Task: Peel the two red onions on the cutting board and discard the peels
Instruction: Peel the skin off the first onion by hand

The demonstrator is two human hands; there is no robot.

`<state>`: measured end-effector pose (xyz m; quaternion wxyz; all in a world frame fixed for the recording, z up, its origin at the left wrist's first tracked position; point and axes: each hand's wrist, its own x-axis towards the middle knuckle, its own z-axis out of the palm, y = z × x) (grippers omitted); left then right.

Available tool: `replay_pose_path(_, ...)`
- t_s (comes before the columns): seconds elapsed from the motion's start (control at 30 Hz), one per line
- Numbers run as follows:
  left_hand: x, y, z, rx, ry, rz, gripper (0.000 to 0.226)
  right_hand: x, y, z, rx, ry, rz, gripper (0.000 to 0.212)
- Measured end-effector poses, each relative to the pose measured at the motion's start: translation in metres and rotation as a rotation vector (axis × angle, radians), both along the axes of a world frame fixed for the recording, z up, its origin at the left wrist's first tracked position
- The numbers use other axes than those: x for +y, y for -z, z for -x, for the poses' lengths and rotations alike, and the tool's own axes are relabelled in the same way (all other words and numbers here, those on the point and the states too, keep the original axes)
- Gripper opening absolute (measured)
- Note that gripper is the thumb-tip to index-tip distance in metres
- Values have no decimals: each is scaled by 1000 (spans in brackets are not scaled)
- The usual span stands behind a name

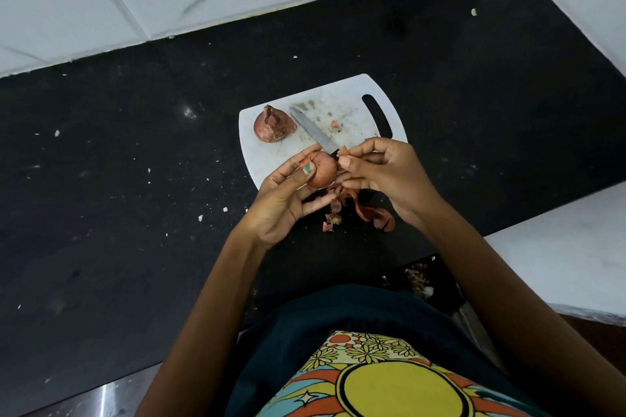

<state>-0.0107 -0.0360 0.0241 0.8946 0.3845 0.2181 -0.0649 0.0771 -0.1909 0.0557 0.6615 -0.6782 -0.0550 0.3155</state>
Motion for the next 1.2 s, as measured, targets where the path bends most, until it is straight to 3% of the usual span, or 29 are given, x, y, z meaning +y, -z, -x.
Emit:
replay_pose_path(0.07, 0, 0, -1, 0, 7, 3, 44, 0, 5, 0, -38, 56, 43, 12)
replay_pose_path(0.17, 0, 2, 0, 2, 2, 1, 45, -3, 20, -3, -257, 103, 265, 11)
replay_pose_path(0.3, 0, 4, 1, 15, -18, -9, 47, -6, 35, -2, -516, -16, 523, 6)
replay_pose_path(0.47, 0, 4, 0, 27, -30, -47, 46, -4, 42, 1, -583, -202, 704, 13)
replay_pose_path(0.57, 0, 4, 0, 20, -20, -62, 47, 1, 28, 2, -543, -129, 574, 17)
replay_pose_path(0.7, 0, 4, 0, -4, 9, -110, 49, 6, 0, 1, -173, -134, 229, 22)
replay_pose_path(0.83, 0, 2, -1, -21, 25, -152, 54, 8, -2, 1, -262, -200, 248, 30)
replay_pose_path(1.2, -1, 2, 2, 0, 44, -206, 42, 5, -4, -3, -424, -245, 319, 16)
